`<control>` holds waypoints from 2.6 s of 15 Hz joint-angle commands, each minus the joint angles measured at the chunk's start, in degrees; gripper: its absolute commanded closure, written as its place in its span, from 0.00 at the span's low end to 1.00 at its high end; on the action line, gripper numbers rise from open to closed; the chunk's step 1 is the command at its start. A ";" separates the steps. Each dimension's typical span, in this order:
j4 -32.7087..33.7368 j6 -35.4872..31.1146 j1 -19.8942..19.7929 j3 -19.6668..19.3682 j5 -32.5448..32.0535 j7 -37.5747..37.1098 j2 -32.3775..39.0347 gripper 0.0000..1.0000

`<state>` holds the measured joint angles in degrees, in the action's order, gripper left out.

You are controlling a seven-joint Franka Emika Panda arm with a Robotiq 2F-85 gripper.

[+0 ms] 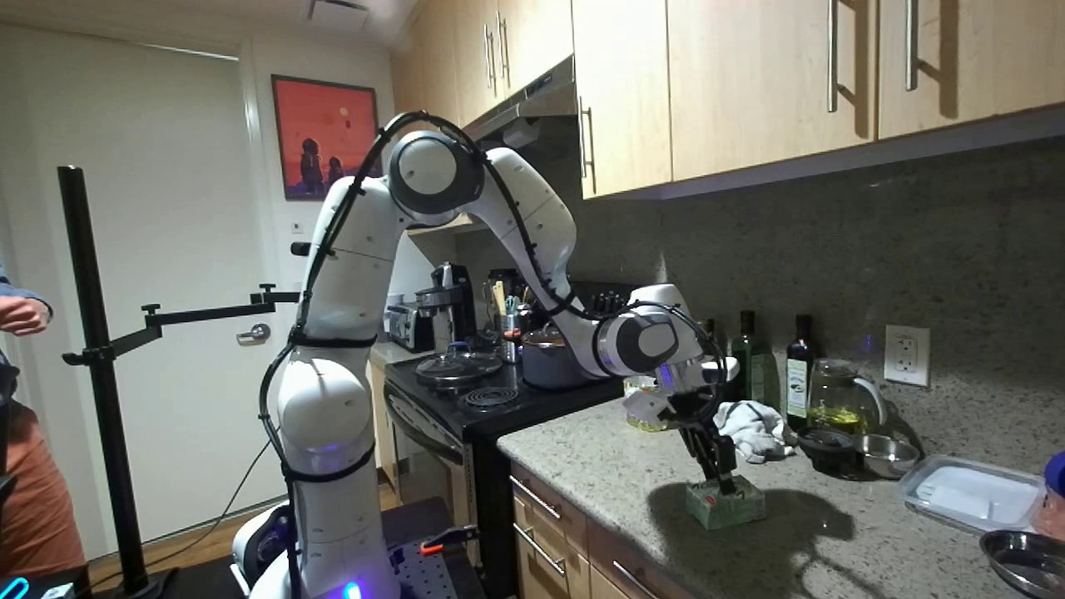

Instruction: Put the juice box upright

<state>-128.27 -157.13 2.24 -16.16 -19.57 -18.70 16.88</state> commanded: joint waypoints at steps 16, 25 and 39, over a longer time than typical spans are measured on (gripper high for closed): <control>-1.54 -0.65 0.84 -0.86 -2.46 -2.71 -2.64 0.70; -1.72 -0.81 0.80 -0.97 -4.36 -4.61 -3.61 0.61; -3.32 0.40 0.81 -0.18 -14.63 -14.24 -10.31 0.00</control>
<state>-128.86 -157.14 2.37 -16.28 -30.59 -29.12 10.29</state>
